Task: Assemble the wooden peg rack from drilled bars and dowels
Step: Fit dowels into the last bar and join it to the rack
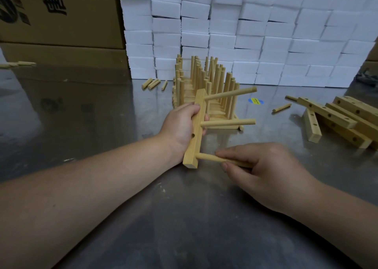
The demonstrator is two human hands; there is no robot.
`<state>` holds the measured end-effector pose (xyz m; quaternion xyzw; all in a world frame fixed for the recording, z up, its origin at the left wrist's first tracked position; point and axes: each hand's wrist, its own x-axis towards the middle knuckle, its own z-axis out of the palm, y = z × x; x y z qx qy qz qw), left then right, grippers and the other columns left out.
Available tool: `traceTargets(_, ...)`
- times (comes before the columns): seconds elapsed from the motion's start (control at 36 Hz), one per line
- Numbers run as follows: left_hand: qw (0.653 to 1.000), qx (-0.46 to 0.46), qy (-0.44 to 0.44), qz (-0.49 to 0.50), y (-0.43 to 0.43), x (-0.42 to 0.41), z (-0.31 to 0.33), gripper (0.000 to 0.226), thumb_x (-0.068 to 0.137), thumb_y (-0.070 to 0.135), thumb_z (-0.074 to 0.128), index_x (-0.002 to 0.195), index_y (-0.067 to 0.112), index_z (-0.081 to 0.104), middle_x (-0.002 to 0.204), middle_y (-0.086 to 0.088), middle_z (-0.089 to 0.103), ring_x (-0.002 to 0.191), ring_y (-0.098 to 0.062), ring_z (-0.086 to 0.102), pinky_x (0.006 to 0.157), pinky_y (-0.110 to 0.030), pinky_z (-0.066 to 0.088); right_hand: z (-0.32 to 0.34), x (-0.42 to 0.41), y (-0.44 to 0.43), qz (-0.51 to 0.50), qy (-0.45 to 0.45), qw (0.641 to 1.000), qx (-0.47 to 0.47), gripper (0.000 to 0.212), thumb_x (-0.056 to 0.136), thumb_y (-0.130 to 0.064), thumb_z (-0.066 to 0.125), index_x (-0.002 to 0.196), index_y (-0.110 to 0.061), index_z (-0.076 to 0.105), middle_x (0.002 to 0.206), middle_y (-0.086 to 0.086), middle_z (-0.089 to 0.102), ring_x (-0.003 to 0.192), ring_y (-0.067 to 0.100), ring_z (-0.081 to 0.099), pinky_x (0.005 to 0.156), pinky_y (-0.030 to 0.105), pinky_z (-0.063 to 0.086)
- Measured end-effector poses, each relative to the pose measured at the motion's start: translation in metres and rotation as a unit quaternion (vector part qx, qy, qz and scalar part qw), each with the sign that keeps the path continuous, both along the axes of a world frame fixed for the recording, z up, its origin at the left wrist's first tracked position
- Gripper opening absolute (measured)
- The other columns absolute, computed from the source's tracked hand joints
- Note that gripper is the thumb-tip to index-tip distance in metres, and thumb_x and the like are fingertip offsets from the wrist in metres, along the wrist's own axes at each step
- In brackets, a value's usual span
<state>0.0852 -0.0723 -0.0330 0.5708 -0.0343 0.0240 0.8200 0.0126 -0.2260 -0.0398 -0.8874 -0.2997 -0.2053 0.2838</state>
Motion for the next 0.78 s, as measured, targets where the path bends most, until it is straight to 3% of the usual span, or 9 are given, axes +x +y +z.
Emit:
traceTargets(0.11, 1.0, 0.006, -0.003, 0.003, 0.0001, -0.0008, 0.0004, 0.026, 0.096, 0.012, 0.039, 0.081, 0.009, 0.059, 0.051, -0.001, 0.056, 0.043, -0.012, 0.049, 0.042, -0.018, 0.041, -0.001, 0.0022, -0.0002, 0.001, 0.005, 1.0, -0.01, 0.026, 0.079, -0.026, 0.068, 0.104, -0.032, 0.069, 0.094, -0.012, 0.067, 0.081, 0.01, 0.06, 0.062, 0.041, 0.056)
traceTargets(0.19, 1.0, 0.017, -0.017, 0.0, -0.0007, -0.0011, 0.0004, 0.029, 0.096, 0.01, 0.038, 0.076, 0.008, 0.058, 0.053, -0.002, 0.055, 0.044, -0.014, 0.046, 0.041, -0.019, 0.04, -0.0006, 0.0027, 0.0013, 0.0, -0.018, 0.999, -0.041, 0.016, 0.08, -0.023, 0.068, 0.096, -0.025, 0.071, 0.077, -0.003, 0.071, 0.079, 0.013, 0.059, 0.056, 0.039, 0.055)
traceTargets(0.33, 0.999, 0.019, -0.029, -0.011, -0.0026, -0.0039, -0.0003, 0.029, 0.096, 0.01, 0.037, 0.078, 0.008, 0.06, 0.055, -0.003, 0.055, 0.049, -0.014, 0.048, 0.043, -0.02, 0.04, 0.0029, 0.0021, 0.0052, 0.008, 0.001, 0.997, -0.071, 0.023, 0.08, -0.032, 0.055, 0.093, -0.025, 0.073, 0.077, -0.009, 0.07, 0.082, 0.007, 0.055, 0.057, 0.016, 0.044)
traceTargets(0.42, 0.999, 0.028, -0.036, -0.006, -0.0022, -0.0045, -0.0001, 0.03, 0.097, 0.011, 0.037, 0.076, 0.006, 0.059, 0.057, -0.004, 0.054, 0.05, -0.015, 0.047, 0.044, -0.022, 0.04, 0.0021, 0.0034, 0.0054, 0.018, 0.014, 0.997, -0.069, 0.027, 0.081, -0.033, 0.052, 0.097, -0.024, 0.073, 0.079, -0.012, 0.068, 0.085, 0.004, 0.053, 0.07, 0.008, 0.04)
traceTargets(0.53, 0.998, 0.032, -0.052, -0.004, -0.0026, -0.0066, 0.0008, 0.032, 0.096, 0.011, 0.037, 0.073, 0.005, 0.058, 0.057, -0.004, 0.053, 0.05, -0.016, 0.045, 0.048, -0.025, 0.038, 0.0022, 0.0022, 0.0051, 0.013, 0.006, 0.998, -0.065, 0.027, 0.081, -0.031, 0.053, 0.096, -0.022, 0.073, 0.078, -0.012, 0.068, 0.085, 0.004, 0.053, 0.06, 0.003, 0.037)
traceTargets(0.67, 0.997, 0.032, -0.073, -0.006, -0.0031, -0.009, 0.0024, 0.028, 0.097, 0.01, 0.036, 0.08, 0.005, 0.058, 0.057, -0.003, 0.053, 0.048, -0.012, 0.048, 0.043, -0.019, 0.04, 0.0025, 0.001, 0.0046, 0.019, 0.015, 0.999, -0.047, 0.025, 0.083, -0.029, 0.054, 0.093, -0.018, 0.073, 0.076, -0.003, 0.071, 0.079, 0.009, 0.058, 0.059, 0.032, 0.054)
traceTargets(0.72, 0.996, 0.035, -0.078, -0.006, -0.0031, -0.0094, 0.0019, 0.029, 0.097, 0.01, 0.036, 0.079, 0.005, 0.058, 0.058, -0.003, 0.053, 0.049, -0.012, 0.047, 0.043, -0.019, 0.04, 0.0019, 0.0015, 0.0046, 0.018, 0.029, 0.999, -0.04, 0.021, 0.087, -0.029, 0.055, 0.094, -0.019, 0.073, 0.075, -0.003, 0.07, 0.079, 0.009, 0.058, 0.061, 0.032, 0.051)
traceTargets(0.78, 0.996, 0.041, -0.081, -0.006, -0.0034, -0.0096, 0.0016, 0.029, 0.097, 0.01, 0.036, 0.079, 0.005, 0.058, 0.058, -0.003, 0.053, 0.05, -0.012, 0.047, 0.044, -0.019, 0.04, 0.0013, 0.0024, 0.0047, 0.014, 0.049, 0.998, -0.026, 0.02, 0.089, -0.029, 0.056, 0.096, -0.021, 0.073, 0.072, -0.01, 0.068, 0.079, 0.005, 0.058, 0.062, 0.023, 0.046)
